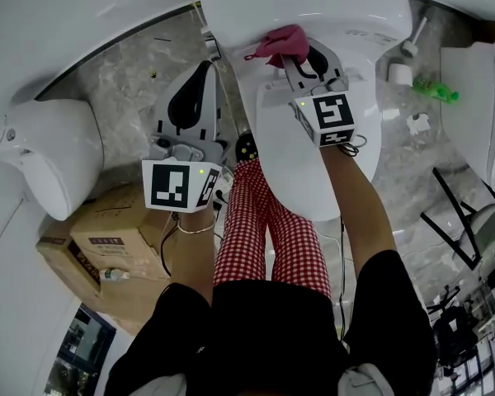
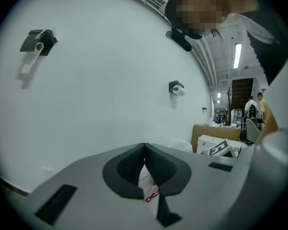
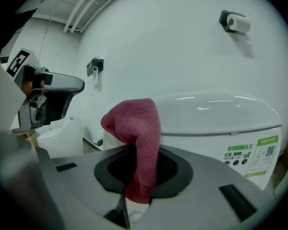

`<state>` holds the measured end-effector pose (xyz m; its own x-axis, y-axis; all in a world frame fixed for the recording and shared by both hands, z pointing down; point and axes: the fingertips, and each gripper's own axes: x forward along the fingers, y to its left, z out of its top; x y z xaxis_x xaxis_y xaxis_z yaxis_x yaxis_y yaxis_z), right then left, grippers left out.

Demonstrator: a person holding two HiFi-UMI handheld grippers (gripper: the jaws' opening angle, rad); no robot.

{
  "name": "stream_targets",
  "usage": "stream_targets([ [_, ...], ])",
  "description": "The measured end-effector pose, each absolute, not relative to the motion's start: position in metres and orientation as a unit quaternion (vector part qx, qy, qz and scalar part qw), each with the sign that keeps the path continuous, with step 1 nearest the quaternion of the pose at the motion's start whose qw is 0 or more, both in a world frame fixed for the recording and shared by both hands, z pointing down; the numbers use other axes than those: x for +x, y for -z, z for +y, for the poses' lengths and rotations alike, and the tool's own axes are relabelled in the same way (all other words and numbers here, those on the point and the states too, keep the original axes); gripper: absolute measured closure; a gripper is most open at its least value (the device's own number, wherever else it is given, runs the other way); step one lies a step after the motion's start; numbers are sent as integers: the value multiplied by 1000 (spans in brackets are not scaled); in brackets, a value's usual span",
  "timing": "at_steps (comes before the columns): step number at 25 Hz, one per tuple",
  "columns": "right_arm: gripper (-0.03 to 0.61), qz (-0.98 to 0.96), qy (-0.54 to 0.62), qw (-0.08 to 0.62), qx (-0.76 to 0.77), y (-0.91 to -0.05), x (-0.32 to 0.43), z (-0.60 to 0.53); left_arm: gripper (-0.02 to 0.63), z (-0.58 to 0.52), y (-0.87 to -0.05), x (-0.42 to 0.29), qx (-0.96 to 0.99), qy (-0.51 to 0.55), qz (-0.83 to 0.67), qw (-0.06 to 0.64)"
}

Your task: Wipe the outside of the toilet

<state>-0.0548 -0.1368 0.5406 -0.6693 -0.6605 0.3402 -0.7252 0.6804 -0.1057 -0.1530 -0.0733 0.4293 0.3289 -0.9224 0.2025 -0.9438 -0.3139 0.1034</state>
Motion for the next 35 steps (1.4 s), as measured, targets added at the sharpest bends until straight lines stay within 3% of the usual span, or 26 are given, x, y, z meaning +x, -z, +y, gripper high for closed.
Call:
stream_targets([
  [35, 492, -858, -105, 145, 481, -540, 75, -178, 610, -101, -449, -93, 831, -60, -540, 121],
])
